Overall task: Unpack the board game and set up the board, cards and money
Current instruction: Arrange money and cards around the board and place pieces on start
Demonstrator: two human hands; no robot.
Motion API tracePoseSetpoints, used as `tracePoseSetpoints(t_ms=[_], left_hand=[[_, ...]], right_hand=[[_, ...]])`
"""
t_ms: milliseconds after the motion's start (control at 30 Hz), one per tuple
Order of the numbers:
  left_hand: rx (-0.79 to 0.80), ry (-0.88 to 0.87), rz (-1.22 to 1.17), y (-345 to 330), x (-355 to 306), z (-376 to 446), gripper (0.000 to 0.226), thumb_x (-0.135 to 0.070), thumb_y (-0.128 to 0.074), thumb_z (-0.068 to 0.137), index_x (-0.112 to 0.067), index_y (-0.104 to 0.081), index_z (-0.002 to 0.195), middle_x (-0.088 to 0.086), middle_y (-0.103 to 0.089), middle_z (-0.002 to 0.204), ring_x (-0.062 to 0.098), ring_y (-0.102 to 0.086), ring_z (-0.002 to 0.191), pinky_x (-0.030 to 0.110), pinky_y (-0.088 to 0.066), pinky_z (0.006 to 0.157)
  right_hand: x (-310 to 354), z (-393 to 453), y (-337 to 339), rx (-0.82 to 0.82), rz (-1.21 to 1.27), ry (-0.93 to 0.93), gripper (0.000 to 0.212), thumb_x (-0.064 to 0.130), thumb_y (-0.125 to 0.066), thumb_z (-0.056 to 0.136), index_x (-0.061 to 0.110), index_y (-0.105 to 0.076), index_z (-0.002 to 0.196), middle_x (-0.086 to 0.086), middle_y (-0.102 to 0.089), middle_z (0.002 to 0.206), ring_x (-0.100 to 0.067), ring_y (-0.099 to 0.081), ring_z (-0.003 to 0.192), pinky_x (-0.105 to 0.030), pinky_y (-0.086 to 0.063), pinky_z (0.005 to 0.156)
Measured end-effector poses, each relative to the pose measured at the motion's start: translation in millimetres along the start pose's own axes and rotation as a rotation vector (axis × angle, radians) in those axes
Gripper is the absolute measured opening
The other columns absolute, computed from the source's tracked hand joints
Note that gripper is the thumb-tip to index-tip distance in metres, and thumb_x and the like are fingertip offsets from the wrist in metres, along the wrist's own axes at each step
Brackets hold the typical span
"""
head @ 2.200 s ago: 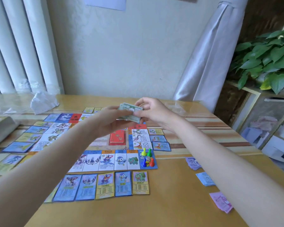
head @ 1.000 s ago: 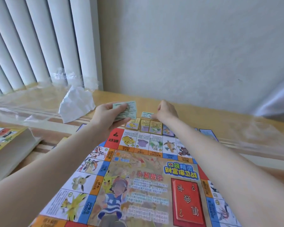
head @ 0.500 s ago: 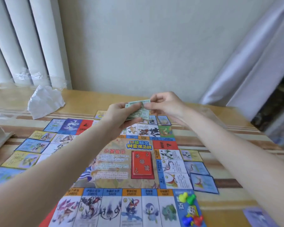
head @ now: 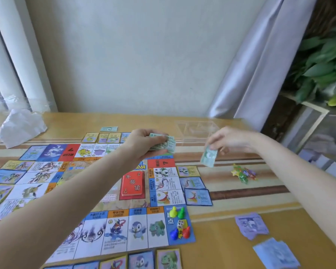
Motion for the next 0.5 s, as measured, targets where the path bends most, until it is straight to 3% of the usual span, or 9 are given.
tracePoseSetpoints(t_ms=[67, 133, 300, 400, 500], left_hand=[[-0.016, 0.012, 0.013, 2, 3, 1, 0.007, -0.004, -0.06, 0.088, -0.001, -0.064, 0.093, 0.009, -0.065, 0.088, 0.012, -0.068, 0.06, 0.017, -0.055, 0.05], [-0.037, 0.017, 0.024, 6, 5, 2, 0.007, -0.004, -0.06, 0.088, -0.002, -0.065, 0.092, 0.012, -0.065, 0.088, 0.013, -0.068, 0.06, 0.016, -0.054, 0.049], [-0.084, 0.008, 0.01, 15, 7, 5, 0.005, -0.005, -0.059, 0.088, -0.002, -0.064, 0.089, 0.012, -0.063, 0.089, 0.016, -0.067, 0.07, 0.015, -0.053, 0.05], [-0.106, -0.014, 0.009, 16, 3, 4, 0.006, -0.005, -0.059, 0.088, -0.002, -0.064, 0.091, 0.012, -0.063, 0.087, 0.016, -0.065, 0.07, 0.015, -0.054, 0.051], [-0.137, -0.047, -0.017, 20, -5, 3, 0.004, -0.004, -0.059, 0.088, -0.003, -0.063, 0.088, 0.012, -0.063, 0.086, 0.015, -0.066, 0.067, 0.015, -0.053, 0.05]], right_hand=[[-18, 0, -18, 0.164, -0.161, -0.059, 0.018, -0.002, -0.054, 0.09, 0.009, -0.068, 0.088, -0.007, -0.064, 0.084, -0.009, -0.052, 0.067, -0.015, -0.044, 0.051], [-32, 0, -31, 0.22, -0.298, -0.084, 0.016, -0.001, -0.057, 0.089, 0.012, -0.068, 0.088, 0.0, -0.062, 0.082, -0.004, -0.052, 0.062, -0.014, -0.044, 0.054], [-44, 7, -47, 0.191, -0.334, -0.055, 0.016, -0.003, -0.064, 0.082, 0.009, -0.063, 0.093, -0.001, -0.061, 0.08, -0.001, -0.055, 0.058, -0.014, -0.042, 0.053], [-42, 11, -45, 0.143, -0.435, -0.034, 0.019, 0.006, -0.072, 0.078, 0.015, -0.062, 0.092, 0.0, -0.062, 0.086, -0.013, -0.057, 0.072, -0.022, -0.044, 0.06], [-29, 9, -38, 0.057, -0.459, 0.031, 0.018, 0.013, -0.073, 0.078, 0.022, -0.06, 0.085, 0.008, -0.059, 0.086, -0.013, -0.054, 0.077, -0.022, -0.043, 0.063]])
Point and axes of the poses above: each hand's wrist, its own z-axis towards the middle knuckle, its own y-axis out of the back of the hand, x = y × z, the point moved 10 cm from there along z, towards the middle knuckle
